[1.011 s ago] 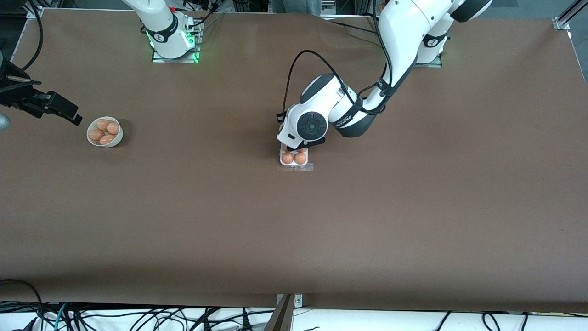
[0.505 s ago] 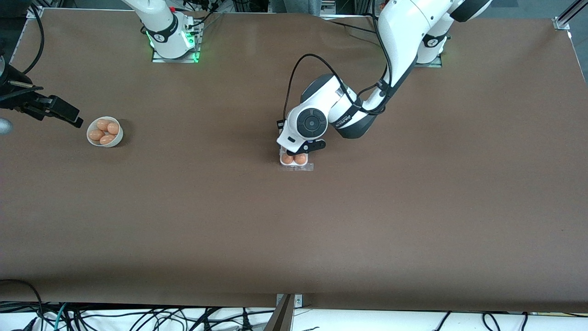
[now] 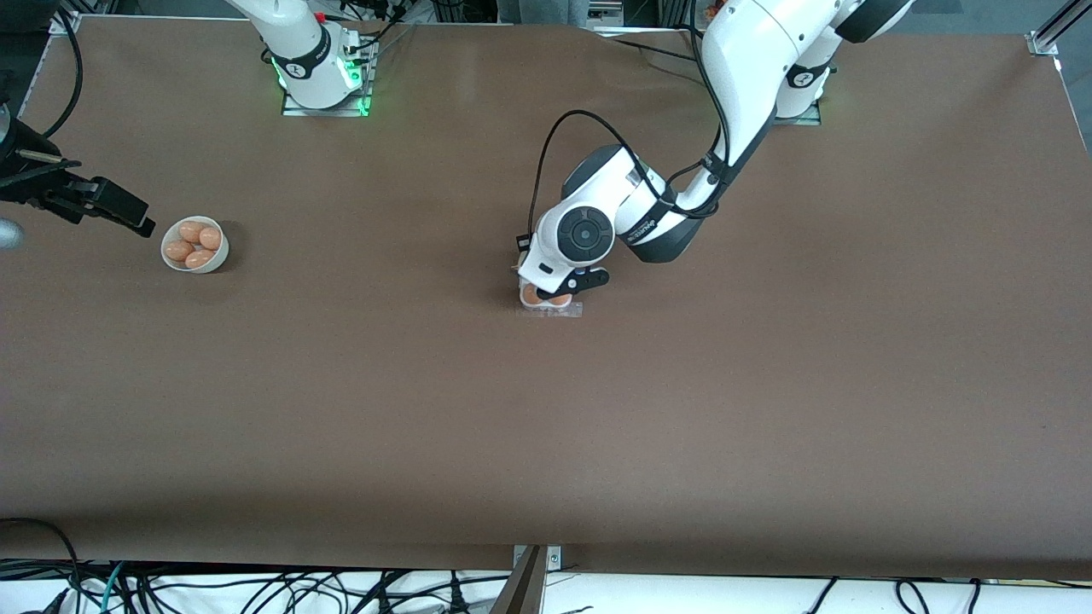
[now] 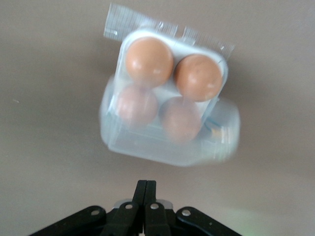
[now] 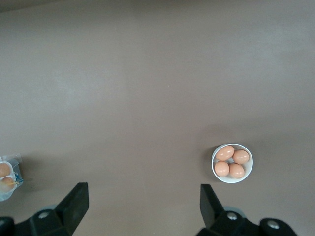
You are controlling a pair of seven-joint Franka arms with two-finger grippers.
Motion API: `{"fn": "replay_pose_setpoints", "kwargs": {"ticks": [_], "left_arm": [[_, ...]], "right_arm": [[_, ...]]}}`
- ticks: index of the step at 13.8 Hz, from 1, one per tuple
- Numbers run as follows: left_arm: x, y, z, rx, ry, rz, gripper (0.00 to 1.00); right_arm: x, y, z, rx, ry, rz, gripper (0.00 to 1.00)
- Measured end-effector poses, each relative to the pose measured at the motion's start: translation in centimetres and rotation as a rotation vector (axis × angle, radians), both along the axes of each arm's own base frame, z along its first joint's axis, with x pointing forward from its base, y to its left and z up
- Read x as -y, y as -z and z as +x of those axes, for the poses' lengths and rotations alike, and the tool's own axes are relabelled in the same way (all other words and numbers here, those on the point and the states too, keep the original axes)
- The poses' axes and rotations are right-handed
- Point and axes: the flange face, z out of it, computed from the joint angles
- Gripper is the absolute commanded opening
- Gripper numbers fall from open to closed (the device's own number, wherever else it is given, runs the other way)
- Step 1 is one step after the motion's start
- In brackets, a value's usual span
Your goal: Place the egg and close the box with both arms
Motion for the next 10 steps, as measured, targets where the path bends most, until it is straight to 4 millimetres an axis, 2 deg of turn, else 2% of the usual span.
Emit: {"fn": "replay_pose_setpoints", "kwargs": {"ticks": [2, 3, 5, 6, 8, 10], "left_arm": [[0.1, -0.7, 0.5, 0.014, -0.006, -0.01, 0.06], [0.1, -0.9, 0.7, 0.018, -0.008, -0.013, 0.29], [-0.3, -1.9, 1.8, 0.041, -0.021, -0.02, 0.83], [-1.0, -2.6, 3.0, 0.065, -0.033, -0.014, 1.0], [-3.7, -5.3, 6.1, 0.109, -0.049, 0.023, 1.0], [-6.9, -9.6, 9.0, 0.156, -0.075, 0.052, 1.0]], "right_arm": [[0.0, 0.0, 0.0, 0.0, 0.0, 0.0, 1.0], [0.0, 0.0, 0.0, 0.0, 0.0, 0.0, 1.0], [0.0, 0.0, 0.0, 0.001, 0.0, 0.0, 1.0], [0.0, 0.0, 0.0, 0.001, 0.0, 0.0, 1.0], [0.0, 0.0, 0.0, 0.001, 0.0, 0.0, 1.0], [0.0, 0.0, 0.0, 0.001, 0.0, 0.0, 1.0]]}}
